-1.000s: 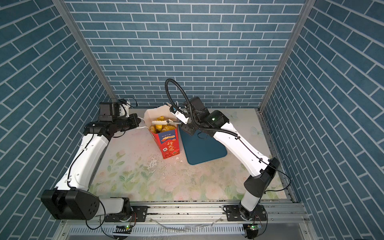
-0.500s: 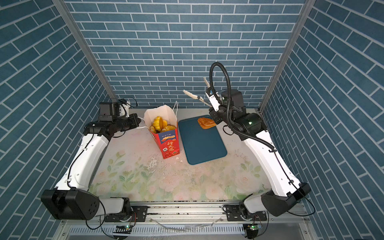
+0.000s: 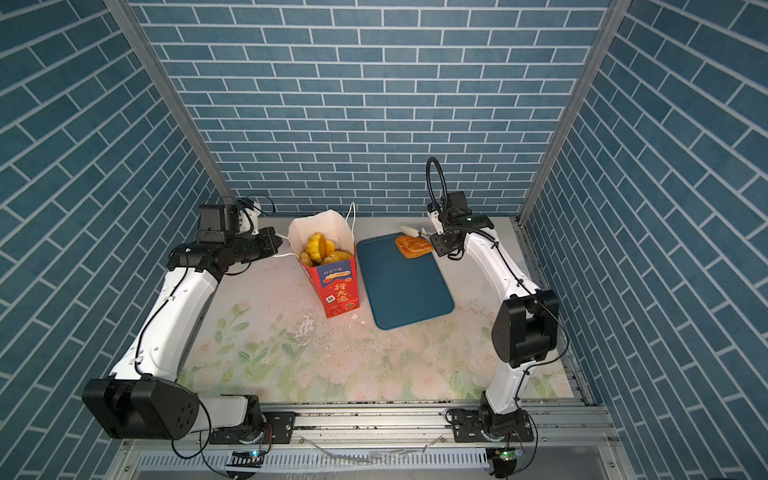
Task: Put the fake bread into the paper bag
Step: 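Withdraw the tongs and lower them around the orange triangular pastry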
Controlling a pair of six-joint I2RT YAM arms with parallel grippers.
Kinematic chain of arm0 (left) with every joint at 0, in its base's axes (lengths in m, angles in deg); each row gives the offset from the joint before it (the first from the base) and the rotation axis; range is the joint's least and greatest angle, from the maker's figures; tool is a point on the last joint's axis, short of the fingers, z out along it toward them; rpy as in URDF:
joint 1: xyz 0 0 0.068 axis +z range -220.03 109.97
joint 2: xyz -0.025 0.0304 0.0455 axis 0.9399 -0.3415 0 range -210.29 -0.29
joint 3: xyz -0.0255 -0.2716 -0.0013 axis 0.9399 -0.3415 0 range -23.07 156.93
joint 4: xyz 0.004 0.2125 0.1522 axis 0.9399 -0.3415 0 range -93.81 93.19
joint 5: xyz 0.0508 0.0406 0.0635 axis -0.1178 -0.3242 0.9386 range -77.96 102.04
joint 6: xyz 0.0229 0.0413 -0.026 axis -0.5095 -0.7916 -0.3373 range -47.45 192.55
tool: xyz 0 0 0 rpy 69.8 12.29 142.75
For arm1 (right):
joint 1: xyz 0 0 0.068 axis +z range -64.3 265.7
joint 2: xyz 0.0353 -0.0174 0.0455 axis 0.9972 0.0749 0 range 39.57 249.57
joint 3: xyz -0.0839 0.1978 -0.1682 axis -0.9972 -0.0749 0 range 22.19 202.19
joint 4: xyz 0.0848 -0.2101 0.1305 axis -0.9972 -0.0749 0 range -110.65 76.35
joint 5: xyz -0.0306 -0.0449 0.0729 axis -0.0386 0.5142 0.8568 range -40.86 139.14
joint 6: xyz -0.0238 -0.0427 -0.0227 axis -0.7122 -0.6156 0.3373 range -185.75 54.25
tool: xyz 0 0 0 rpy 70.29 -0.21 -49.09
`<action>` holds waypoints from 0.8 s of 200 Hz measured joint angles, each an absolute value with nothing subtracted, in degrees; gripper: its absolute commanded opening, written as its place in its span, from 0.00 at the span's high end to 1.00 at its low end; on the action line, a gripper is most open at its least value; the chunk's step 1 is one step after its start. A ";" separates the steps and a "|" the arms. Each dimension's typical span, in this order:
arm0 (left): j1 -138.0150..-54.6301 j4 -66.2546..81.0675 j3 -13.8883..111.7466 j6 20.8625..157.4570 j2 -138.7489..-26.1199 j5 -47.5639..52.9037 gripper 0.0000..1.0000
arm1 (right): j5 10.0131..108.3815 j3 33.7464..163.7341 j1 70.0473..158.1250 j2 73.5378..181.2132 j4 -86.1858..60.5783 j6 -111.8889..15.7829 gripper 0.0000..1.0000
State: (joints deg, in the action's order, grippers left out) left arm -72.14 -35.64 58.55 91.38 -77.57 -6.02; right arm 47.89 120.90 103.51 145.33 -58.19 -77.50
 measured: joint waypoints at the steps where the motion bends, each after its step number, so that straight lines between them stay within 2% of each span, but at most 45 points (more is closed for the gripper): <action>1: -72.14 -35.62 58.55 91.38 -77.57 -6.02 1.00 | 47.98 121.04 103.44 145.66 -58.19 -77.50 0.56; 62: -72.14 -36.01 58.55 91.40 -77.55 -5.32 1.00 | 52.61 127.72 101.95 155.91 -59.00 -76.30 0.57; 120: -72.14 -36.01 58.55 91.38 -77.55 -4.97 1.00 | 58.10 127.22 102.11 156.13 -61.60 -74.44 0.60; 160: -72.14 -35.97 58.55 91.38 -77.57 -5.00 1.00 | 58.55 121.69 104.01 153.66 -63.83 -73.11 0.61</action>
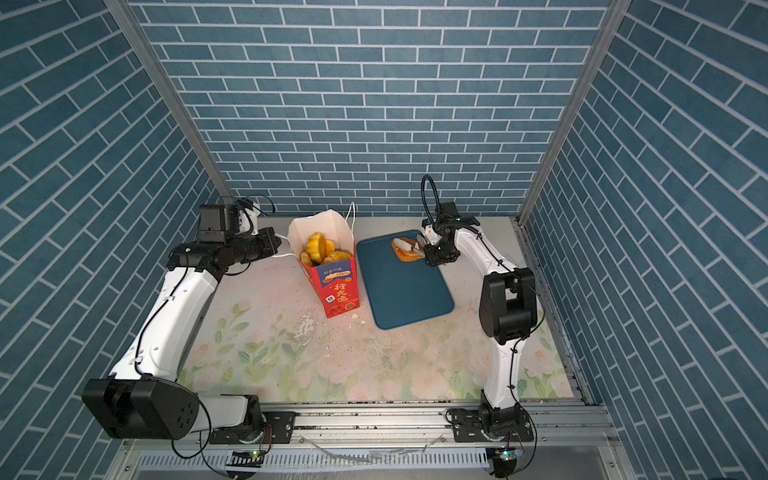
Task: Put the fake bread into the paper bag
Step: 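Withdraw the tongs and lower them around the orange triangular pastry, then squeeze the tongs on the orange pastry and lift it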
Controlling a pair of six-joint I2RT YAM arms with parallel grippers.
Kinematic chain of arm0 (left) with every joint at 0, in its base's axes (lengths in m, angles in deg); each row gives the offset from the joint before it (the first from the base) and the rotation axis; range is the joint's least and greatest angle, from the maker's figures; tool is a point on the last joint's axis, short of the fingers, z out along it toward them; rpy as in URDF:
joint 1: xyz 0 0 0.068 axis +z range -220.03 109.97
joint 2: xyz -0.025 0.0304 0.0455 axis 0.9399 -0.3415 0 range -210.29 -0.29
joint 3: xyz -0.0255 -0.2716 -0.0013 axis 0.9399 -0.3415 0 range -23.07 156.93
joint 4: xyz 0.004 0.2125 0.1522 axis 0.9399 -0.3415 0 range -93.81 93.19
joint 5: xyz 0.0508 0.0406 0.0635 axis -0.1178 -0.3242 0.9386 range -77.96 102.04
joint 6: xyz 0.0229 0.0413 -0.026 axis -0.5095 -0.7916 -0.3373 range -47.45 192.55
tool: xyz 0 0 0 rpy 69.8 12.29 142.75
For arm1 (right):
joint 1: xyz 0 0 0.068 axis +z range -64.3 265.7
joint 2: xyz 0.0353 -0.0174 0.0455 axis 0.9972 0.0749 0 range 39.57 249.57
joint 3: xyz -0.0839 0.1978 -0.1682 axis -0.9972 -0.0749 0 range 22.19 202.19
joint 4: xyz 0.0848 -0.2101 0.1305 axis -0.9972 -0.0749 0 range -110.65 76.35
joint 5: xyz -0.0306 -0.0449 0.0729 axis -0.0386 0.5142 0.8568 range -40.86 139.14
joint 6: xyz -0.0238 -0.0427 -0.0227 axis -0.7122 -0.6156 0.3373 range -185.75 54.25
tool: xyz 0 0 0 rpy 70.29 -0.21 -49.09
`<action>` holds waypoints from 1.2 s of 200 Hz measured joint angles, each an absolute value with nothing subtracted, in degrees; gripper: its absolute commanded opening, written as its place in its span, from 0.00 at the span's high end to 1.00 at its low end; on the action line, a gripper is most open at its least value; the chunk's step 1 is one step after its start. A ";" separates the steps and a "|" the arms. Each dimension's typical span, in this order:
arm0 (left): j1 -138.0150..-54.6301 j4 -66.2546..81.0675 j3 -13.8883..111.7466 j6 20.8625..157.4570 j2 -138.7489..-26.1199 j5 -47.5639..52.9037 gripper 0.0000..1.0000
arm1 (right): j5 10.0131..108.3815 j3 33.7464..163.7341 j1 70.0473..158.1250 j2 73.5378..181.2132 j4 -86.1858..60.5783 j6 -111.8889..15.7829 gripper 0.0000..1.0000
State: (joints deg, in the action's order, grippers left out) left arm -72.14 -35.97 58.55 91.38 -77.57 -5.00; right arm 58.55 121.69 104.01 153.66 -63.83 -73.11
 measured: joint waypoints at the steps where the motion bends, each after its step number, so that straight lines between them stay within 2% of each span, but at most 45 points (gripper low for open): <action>1: -72.14 -35.97 58.55 91.38 -77.57 -5.00 1.00 | 58.55 121.54 104.12 153.50 -64.00 -73.06 0.61; 74: -72.14 -35.93 58.55 91.40 -77.89 -5.28 1.00 | 54.42 119.46 108.77 144.32 -66.93 -74.86 0.57; 177: -72.14 -35.97 58.55 91.38 -77.89 -5.17 1.00 | 53.29 117.34 108.69 149.07 -67.08 -84.93 0.56; 240: -72.14 -36.12 59.14 91.36 -77.92 -5.17 1.00 | 48.92 116.34 109.80 152.08 -64.02 -86.20 0.62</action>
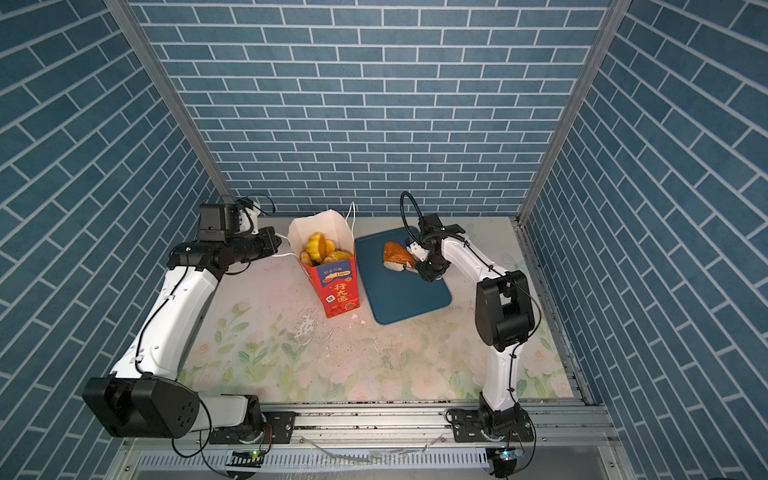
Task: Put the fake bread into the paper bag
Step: 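Squeeze the tongs on the orange pastry and lift it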
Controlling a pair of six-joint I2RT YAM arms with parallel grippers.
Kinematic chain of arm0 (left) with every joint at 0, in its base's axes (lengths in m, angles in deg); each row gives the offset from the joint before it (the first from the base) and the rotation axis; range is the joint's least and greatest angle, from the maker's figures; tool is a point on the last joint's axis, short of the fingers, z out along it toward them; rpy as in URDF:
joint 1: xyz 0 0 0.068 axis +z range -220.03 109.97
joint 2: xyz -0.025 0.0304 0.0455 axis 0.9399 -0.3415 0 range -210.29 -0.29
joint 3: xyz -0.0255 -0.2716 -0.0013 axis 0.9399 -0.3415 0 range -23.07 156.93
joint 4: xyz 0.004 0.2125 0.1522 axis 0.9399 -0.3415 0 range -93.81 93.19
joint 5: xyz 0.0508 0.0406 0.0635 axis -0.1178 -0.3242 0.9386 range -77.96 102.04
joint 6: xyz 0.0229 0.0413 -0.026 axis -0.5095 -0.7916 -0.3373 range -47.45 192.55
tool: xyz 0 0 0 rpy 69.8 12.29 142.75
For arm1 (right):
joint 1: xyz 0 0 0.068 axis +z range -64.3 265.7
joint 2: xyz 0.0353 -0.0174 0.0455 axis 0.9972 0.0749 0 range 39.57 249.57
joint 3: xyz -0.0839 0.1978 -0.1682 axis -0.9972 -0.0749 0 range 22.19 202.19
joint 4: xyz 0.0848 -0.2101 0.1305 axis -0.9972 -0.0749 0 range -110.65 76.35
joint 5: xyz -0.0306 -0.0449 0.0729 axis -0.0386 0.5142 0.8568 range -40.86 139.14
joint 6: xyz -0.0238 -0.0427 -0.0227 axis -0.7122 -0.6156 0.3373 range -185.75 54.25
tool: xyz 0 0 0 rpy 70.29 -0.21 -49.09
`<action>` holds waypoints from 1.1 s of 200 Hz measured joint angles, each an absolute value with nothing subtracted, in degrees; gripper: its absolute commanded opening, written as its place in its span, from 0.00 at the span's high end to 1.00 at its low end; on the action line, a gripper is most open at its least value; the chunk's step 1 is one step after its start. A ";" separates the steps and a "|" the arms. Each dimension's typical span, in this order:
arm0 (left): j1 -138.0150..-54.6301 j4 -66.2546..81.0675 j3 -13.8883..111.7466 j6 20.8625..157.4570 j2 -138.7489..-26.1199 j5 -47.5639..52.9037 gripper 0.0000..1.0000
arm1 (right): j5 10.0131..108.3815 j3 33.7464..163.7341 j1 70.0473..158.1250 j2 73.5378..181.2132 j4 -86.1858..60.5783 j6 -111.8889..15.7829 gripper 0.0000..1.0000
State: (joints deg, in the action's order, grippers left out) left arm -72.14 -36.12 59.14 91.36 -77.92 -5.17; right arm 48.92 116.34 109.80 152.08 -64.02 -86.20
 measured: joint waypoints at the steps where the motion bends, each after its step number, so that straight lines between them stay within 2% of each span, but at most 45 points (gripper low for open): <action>1: -72.14 -36.12 59.17 91.36 -77.92 -5.17 1.00 | 48.85 116.27 109.84 152.08 -63.94 -86.18 0.62; 50: -72.14 -36.17 59.19 91.21 -77.92 -5.17 1.00 | 46.16 113.23 111.09 151.32 -60.68 -86.27 0.73; 90: -72.14 -36.19 59.19 91.14 -77.92 -5.19 1.00 | 46.05 109.19 111.44 145.61 -57.60 -85.02 0.78; 136: -72.14 -36.10 59.19 91.19 -77.81 -5.21 1.00 | 47.63 104.91 111.48 133.72 -54.73 -81.22 0.80; 176: -72.14 -35.77 58.64 91.36 -77.15 -5.65 1.00 | 47.78 104.82 111.48 127.47 -55.02 -79.07 0.81; 220: -72.16 -34.16 57.11 91.97 -76.67 -6.26 1.00 | 46.51 112.73 112.75 122.62 -59.89 -77.94 0.80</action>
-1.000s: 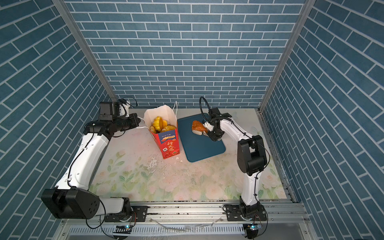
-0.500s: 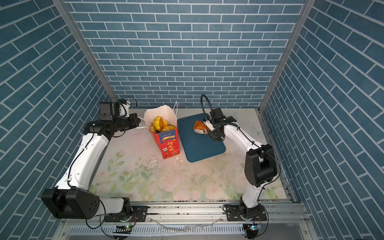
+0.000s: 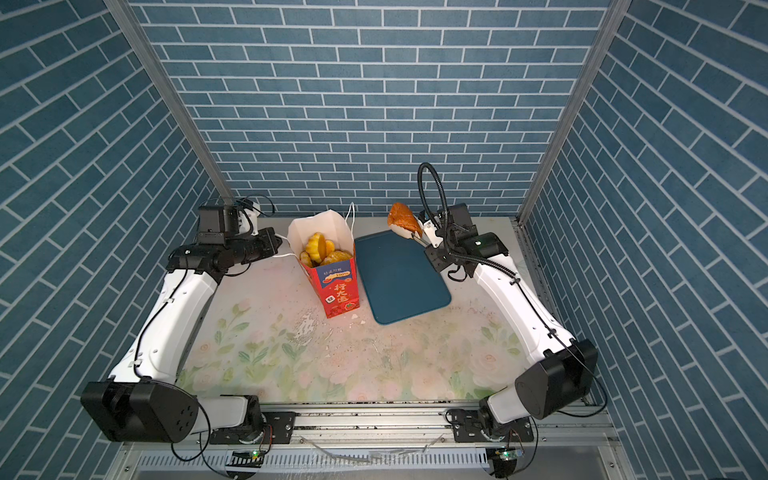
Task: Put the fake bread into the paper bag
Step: 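Swing the held orange pastry over the open bag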
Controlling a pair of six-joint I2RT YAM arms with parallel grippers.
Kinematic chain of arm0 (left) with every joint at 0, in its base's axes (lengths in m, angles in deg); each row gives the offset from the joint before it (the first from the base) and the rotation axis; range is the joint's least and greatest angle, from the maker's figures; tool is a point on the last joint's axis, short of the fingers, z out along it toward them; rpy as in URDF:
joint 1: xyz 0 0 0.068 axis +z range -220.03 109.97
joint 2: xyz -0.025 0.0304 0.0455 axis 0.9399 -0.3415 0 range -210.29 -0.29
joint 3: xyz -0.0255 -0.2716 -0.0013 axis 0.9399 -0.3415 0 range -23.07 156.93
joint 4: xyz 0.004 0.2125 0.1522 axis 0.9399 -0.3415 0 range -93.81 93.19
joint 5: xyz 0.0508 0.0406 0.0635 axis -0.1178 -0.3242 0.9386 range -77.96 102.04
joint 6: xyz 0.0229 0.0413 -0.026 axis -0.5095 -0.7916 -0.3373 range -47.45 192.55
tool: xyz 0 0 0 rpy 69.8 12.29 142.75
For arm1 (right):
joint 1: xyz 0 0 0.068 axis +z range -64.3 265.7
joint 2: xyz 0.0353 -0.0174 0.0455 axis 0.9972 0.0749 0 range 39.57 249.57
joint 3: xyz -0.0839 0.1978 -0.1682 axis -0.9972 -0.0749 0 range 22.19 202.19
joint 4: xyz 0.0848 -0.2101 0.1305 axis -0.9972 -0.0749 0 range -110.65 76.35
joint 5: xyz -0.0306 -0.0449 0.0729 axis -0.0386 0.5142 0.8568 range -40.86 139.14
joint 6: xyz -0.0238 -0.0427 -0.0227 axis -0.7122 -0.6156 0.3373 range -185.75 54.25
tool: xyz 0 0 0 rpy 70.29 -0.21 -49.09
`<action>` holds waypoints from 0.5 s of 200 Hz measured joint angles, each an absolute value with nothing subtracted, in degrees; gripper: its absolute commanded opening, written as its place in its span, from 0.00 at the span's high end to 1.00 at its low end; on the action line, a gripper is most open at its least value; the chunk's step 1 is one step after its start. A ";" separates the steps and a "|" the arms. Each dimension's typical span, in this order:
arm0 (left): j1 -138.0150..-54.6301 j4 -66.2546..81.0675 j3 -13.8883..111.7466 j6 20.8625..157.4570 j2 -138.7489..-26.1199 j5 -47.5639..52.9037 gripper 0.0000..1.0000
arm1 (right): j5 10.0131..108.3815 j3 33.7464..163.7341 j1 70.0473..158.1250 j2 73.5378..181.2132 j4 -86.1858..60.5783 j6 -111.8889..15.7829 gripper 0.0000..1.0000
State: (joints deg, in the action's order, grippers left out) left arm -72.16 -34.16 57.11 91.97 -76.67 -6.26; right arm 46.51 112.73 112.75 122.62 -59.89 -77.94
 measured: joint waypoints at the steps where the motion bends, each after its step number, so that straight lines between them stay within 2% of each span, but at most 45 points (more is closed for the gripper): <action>1: -72.16 -34.07 57.05 92.02 -76.65 -6.26 1.00 | 46.49 112.97 112.82 122.53 -59.98 -77.94 0.80; 44: -72.19 -32.74 56.50 92.67 -76.45 -6.72 1.00 | 46.14 127.81 119.00 120.48 -62.52 -78.07 0.80; 100: -72.34 -31.31 55.80 93.74 -76.45 -7.23 1.00 | 47.91 135.44 130.02 123.82 -64.26 -80.69 0.80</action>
State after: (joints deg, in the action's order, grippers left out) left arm -72.34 -31.31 55.80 93.74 -76.45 -7.23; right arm 47.91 135.44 130.02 123.82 -64.26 -80.69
